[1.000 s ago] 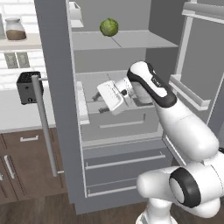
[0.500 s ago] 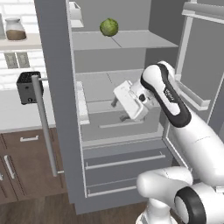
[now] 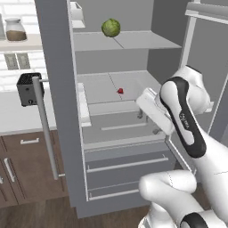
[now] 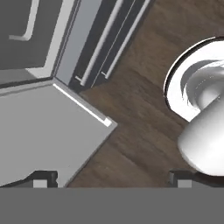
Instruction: Take the strawberry from the fridge and place it on top of the pancake, located on the dining counter.
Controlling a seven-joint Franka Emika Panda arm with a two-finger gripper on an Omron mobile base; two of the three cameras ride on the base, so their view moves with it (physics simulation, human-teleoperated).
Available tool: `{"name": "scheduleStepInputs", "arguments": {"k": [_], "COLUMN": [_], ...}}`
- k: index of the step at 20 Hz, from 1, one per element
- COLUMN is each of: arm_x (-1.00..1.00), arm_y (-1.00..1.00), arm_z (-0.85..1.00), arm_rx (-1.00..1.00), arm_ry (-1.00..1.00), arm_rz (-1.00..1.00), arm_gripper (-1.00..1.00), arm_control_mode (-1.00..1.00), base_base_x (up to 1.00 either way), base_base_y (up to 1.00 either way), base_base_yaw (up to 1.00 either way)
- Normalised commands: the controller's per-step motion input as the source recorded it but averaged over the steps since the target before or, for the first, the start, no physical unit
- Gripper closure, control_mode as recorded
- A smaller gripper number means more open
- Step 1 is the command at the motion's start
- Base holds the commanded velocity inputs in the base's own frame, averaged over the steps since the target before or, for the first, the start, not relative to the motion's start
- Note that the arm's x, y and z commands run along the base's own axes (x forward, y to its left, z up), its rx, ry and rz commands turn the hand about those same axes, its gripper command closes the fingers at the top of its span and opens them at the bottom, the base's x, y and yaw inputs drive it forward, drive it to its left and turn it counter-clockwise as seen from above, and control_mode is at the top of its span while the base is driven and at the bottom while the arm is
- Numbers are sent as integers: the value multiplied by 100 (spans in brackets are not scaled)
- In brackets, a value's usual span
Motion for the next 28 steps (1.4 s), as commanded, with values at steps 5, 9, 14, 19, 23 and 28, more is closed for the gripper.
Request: {"name": "scheduleStepInputs", "arguments": {"k": [5, 9, 14, 19, 23, 28], "arm_x": [-44, -29, -2, -13, 3, 0], "arm_y": [-9, 3, -15, -35, -24, -17], "arm_z": [0, -3, -51, -83, -41, -28], "arm_rx": [-30, -29, -33, -24, 4, 19], "arm_ry": [-7, -15, -18, -18, -13, -6], "arm_rz": [50, 61, 59, 19, 10, 3], "arm_gripper": [-100, -100, -100, -100, -100, -100], "arm_control_mode": [-100, -100, -100, -100, -100, -100], "base_base_x": [0, 0, 0, 0, 0, 0], "base_base_y": [0, 0, 0, 0, 0, 0], "base_base_yaw": [0, 0, 0, 0, 0, 0]}}
